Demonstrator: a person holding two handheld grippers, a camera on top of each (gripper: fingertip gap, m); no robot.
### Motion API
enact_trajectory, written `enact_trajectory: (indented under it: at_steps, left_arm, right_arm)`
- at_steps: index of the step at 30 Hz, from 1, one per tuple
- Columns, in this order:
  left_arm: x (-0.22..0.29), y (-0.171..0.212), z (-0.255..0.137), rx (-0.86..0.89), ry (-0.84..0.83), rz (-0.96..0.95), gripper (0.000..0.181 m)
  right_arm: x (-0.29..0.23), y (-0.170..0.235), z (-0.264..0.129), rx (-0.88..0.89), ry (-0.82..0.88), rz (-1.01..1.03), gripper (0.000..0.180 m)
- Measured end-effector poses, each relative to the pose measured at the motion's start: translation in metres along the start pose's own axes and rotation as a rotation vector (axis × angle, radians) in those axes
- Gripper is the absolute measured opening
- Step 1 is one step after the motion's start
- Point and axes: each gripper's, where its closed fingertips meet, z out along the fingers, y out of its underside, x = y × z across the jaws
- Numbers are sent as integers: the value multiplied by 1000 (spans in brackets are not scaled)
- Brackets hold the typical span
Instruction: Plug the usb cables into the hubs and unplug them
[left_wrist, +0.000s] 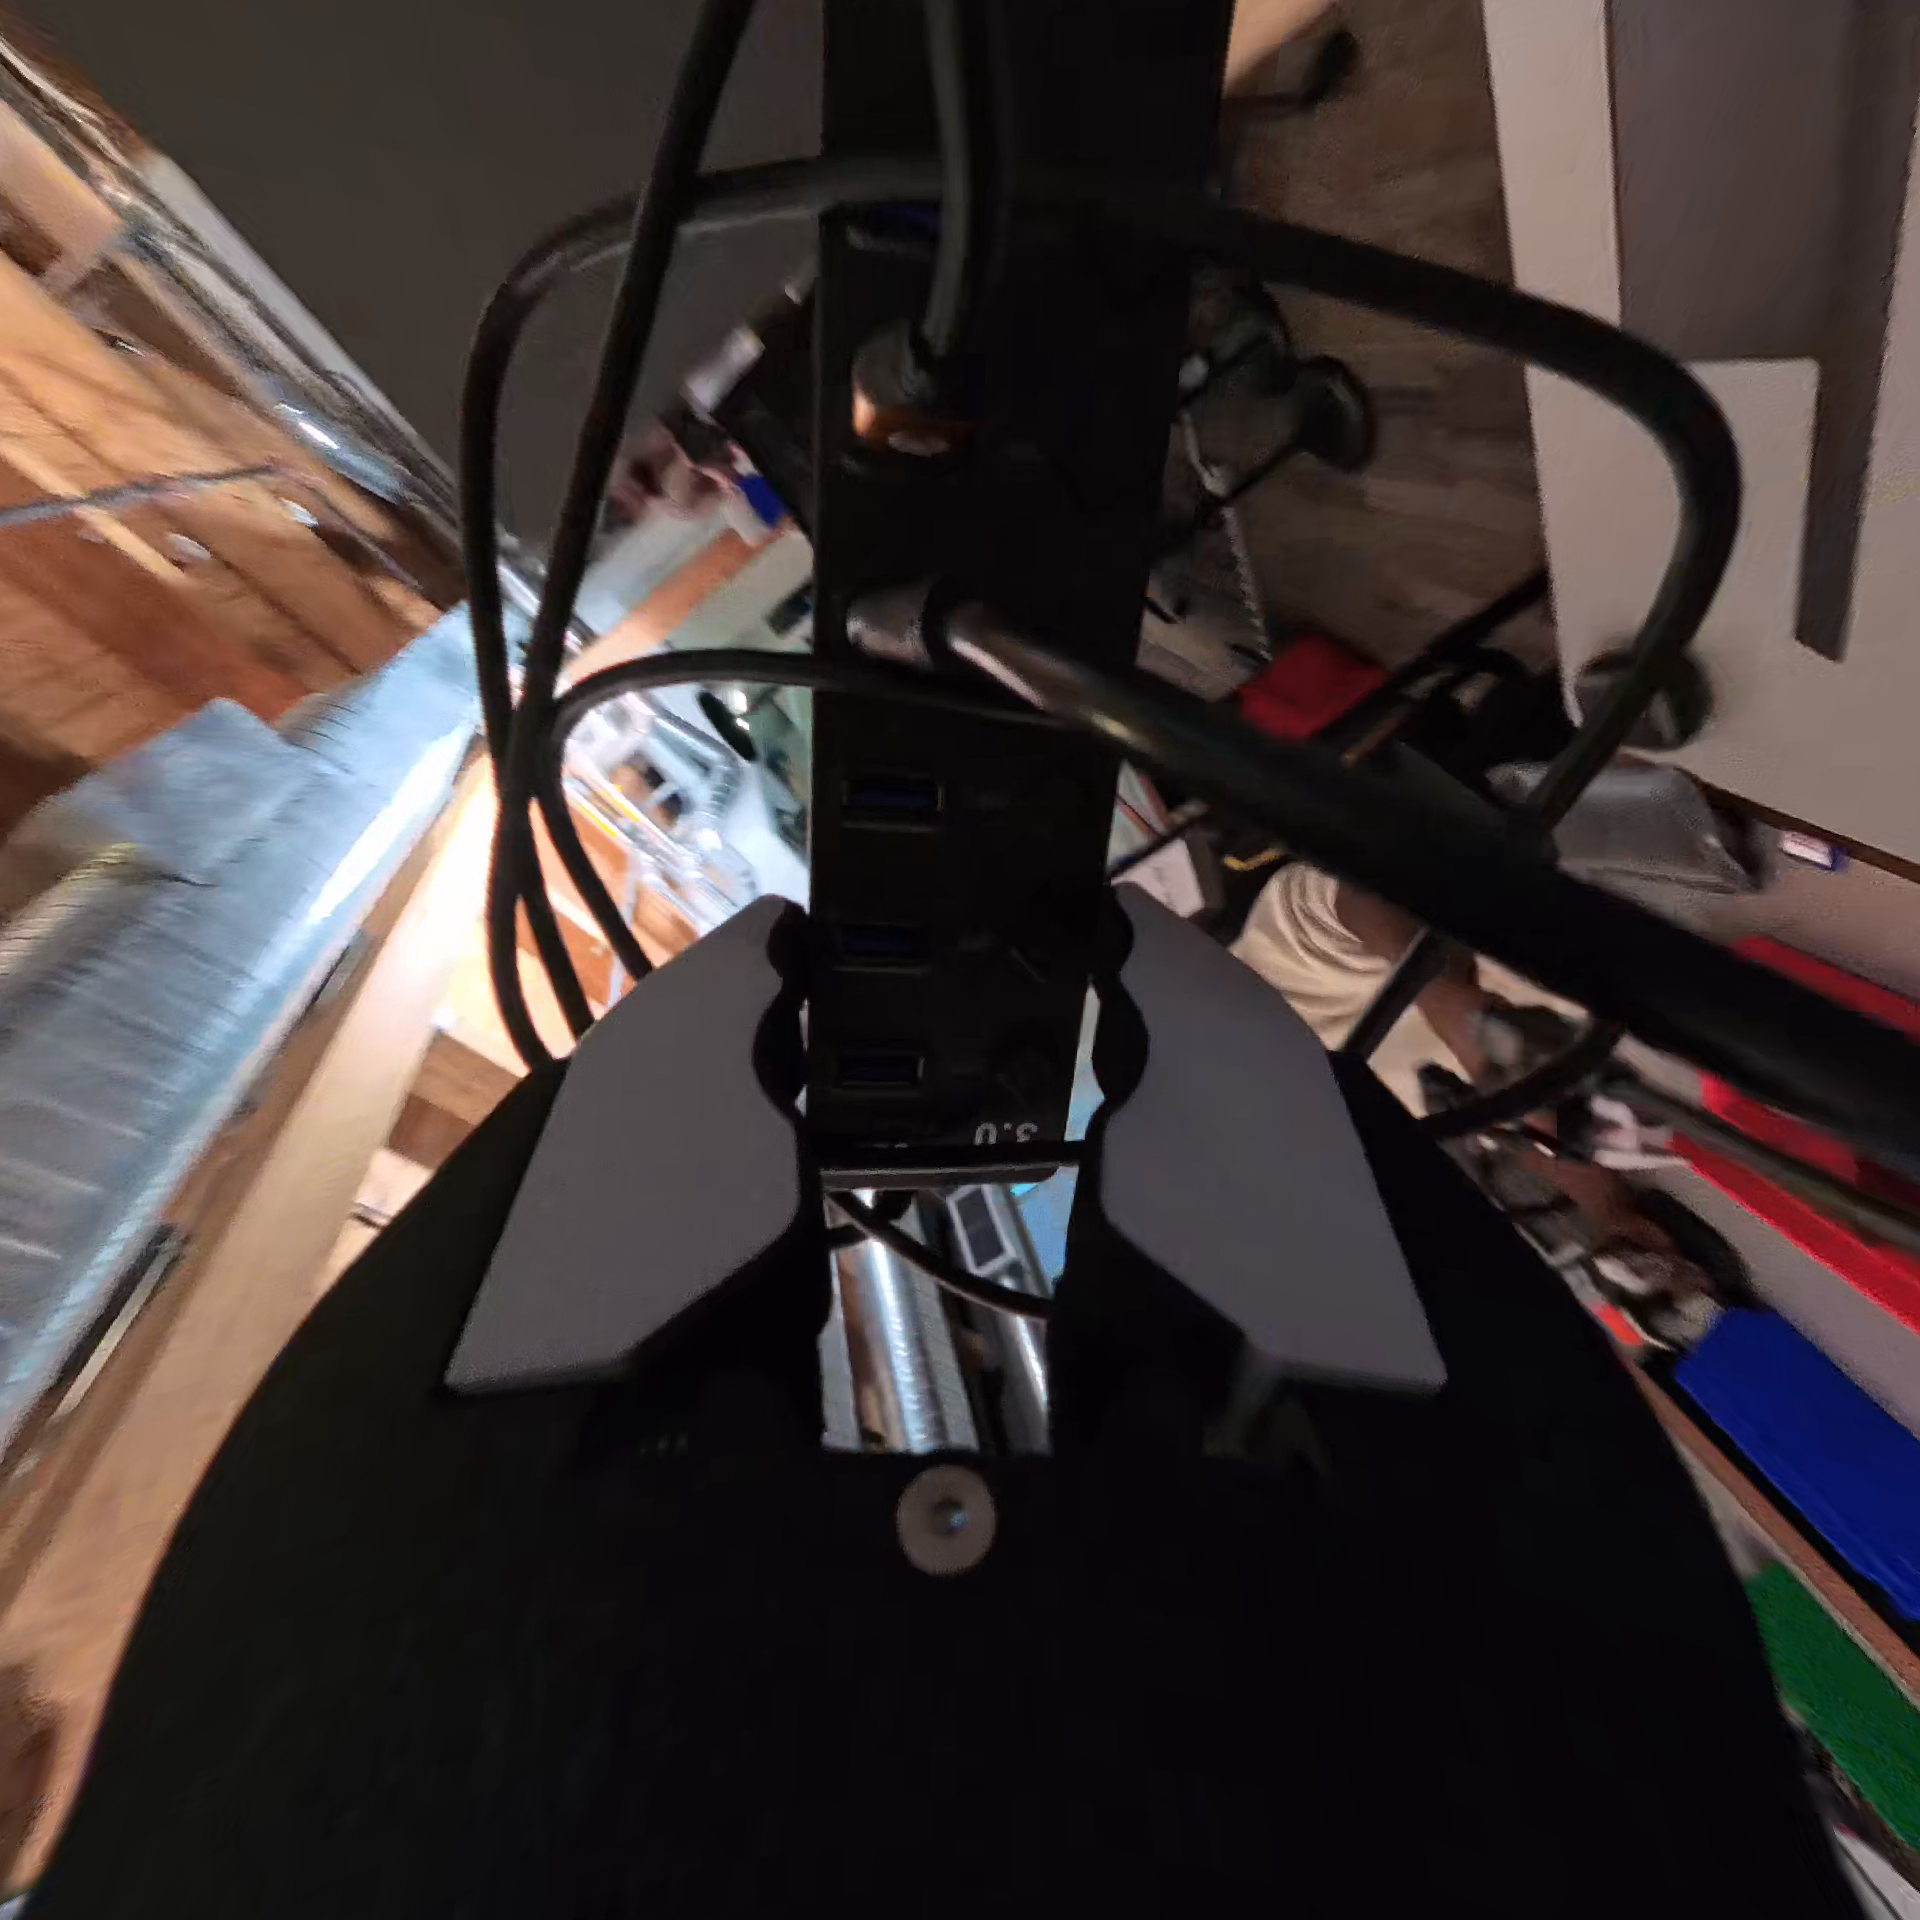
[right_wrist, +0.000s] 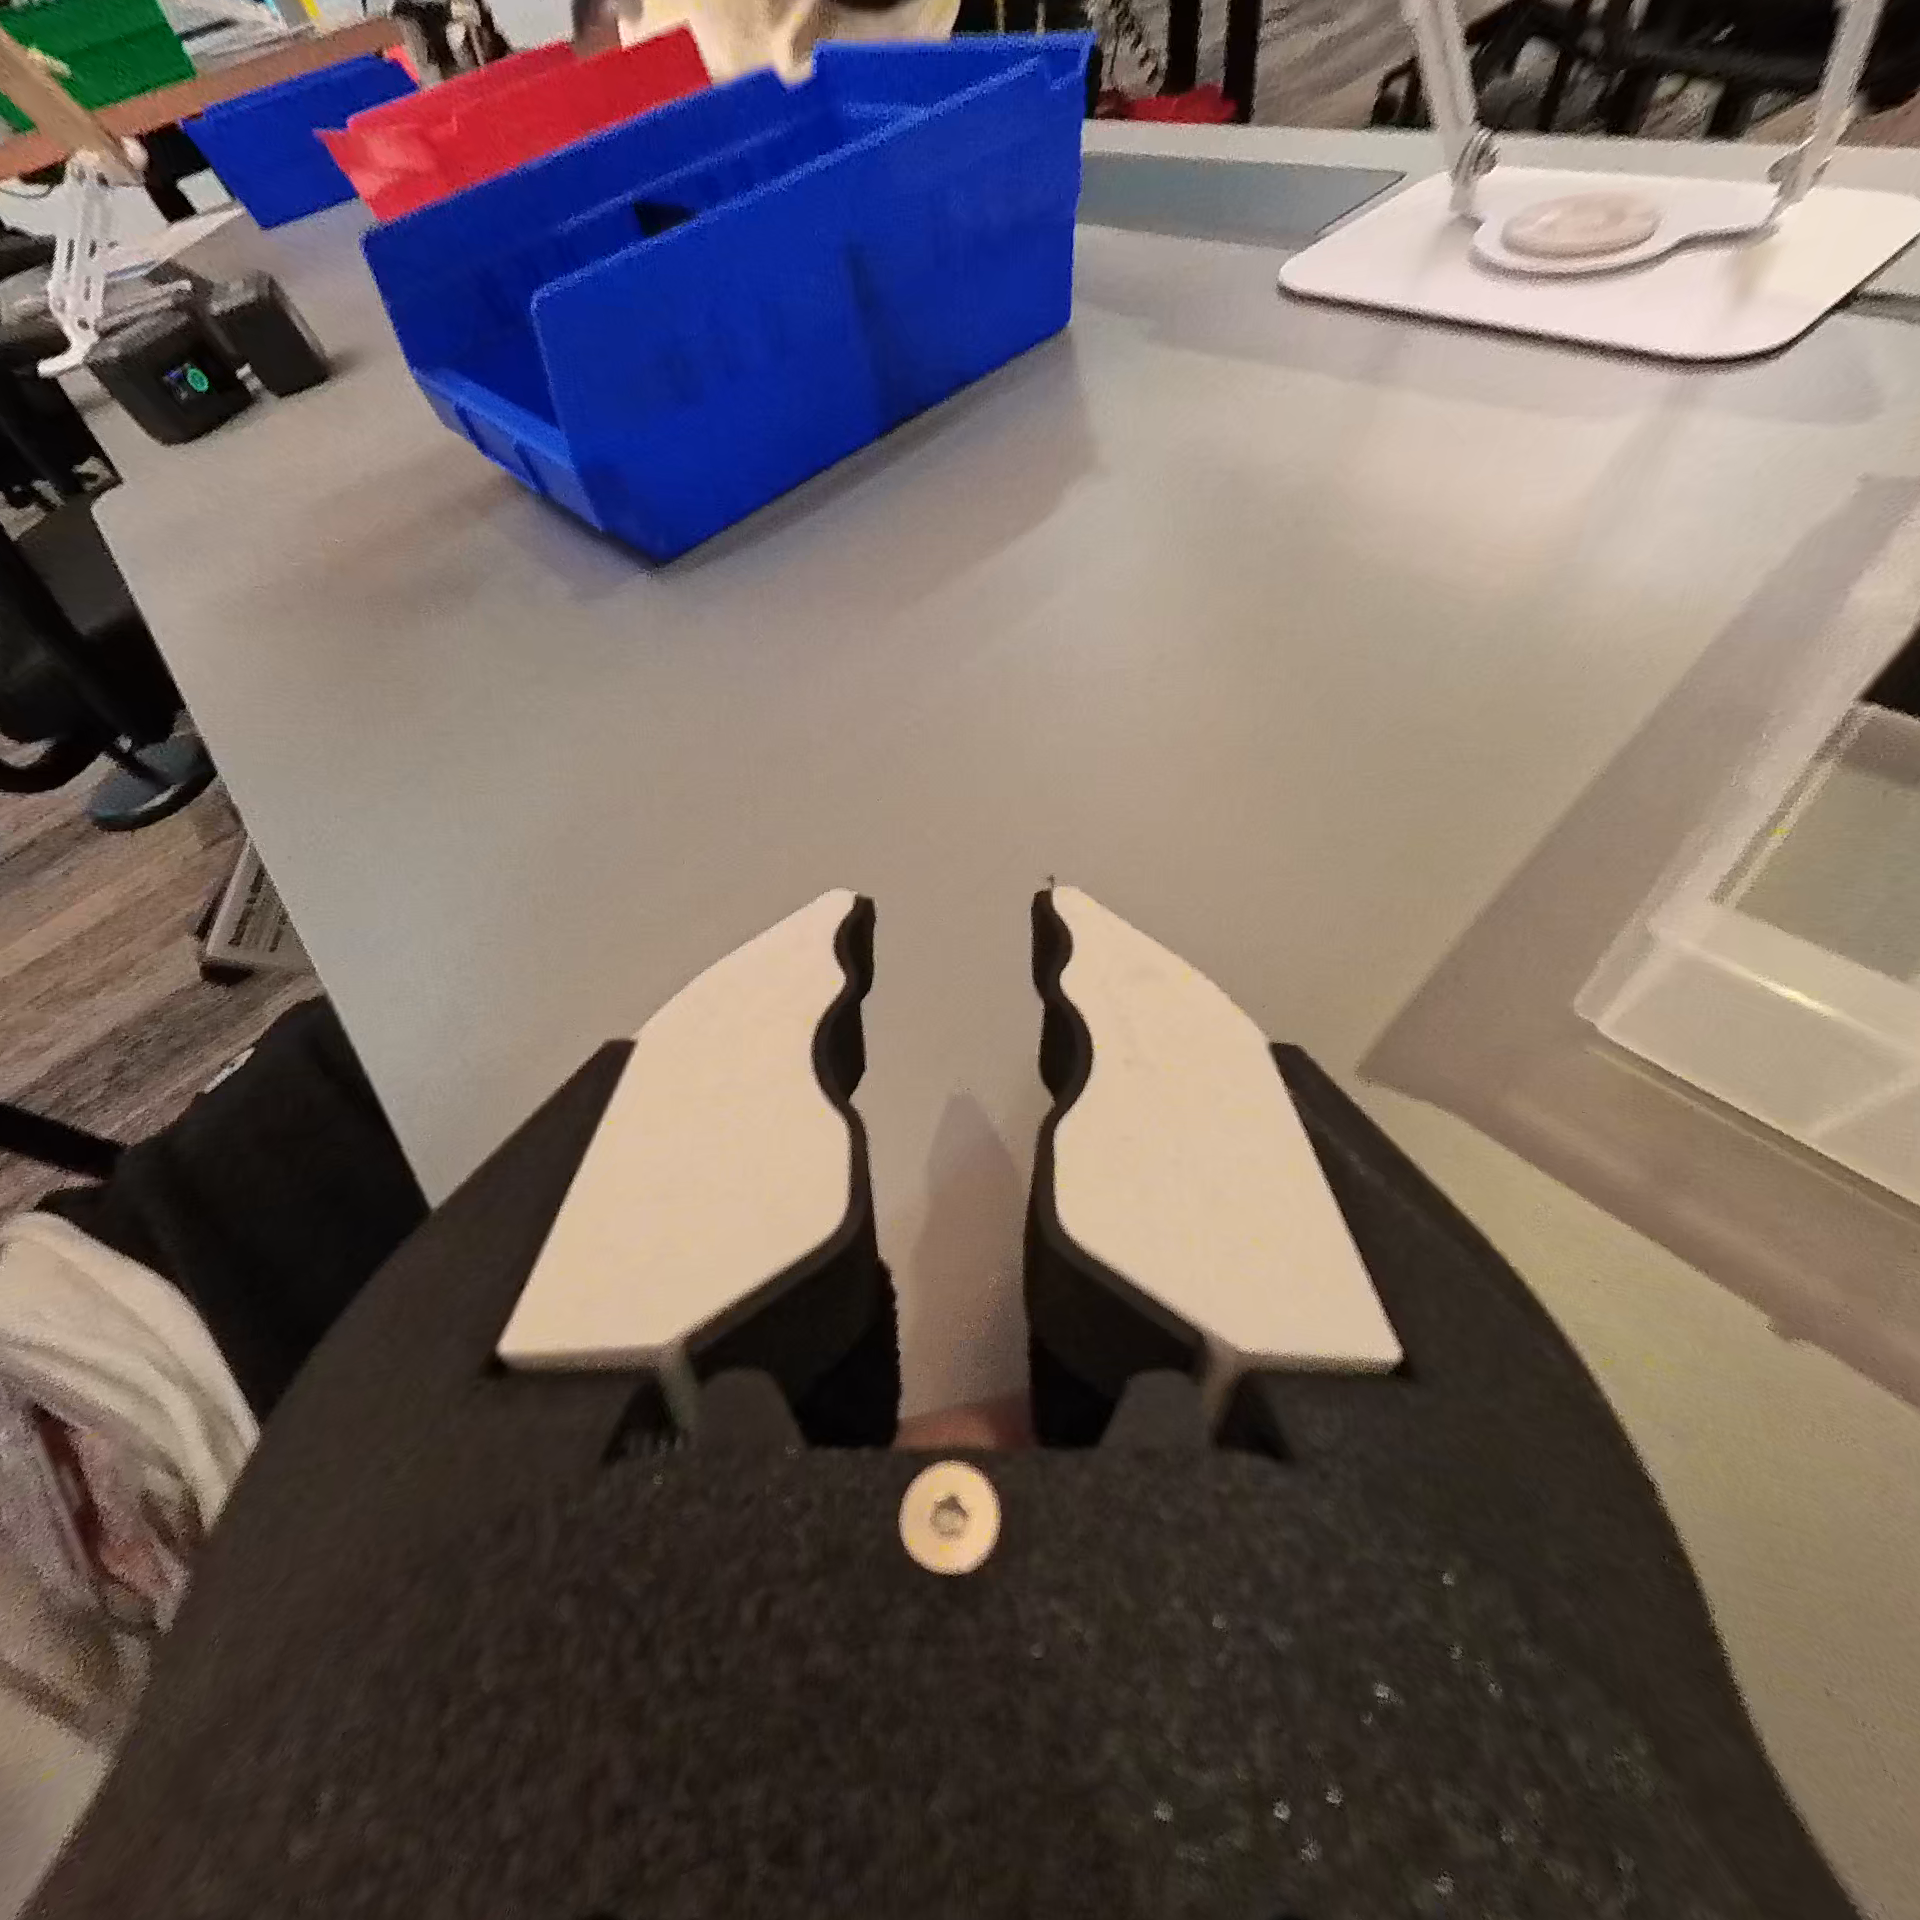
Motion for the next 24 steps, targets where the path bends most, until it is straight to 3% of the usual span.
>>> enact_trajectory:
  at_steps: [7, 13, 17, 21, 24]
  left_arm:
    - [5, -133, -72, 221, -195, 215, 52]
    - [40, -236, -128, 413, -286, 384, 53]
    - [47, -272, -153, 480, -286, 397, 53]
    - [53, -292, -164, 500, -267, 414, 53]
    - [55, -299, -163, 481, -232, 383, 50]
  right_arm:
    - [29, -62, -21, 159, 88, 41, 32]
    - [27, -135, 0, 159, -75, 4, 49]
    - [-1, -128, 39, 24, -224, -9, 56]
    - [-4, -106, 58, -29, -153, -108, 34]
    - [5, -99, 62, 2, -111, -41, 33]
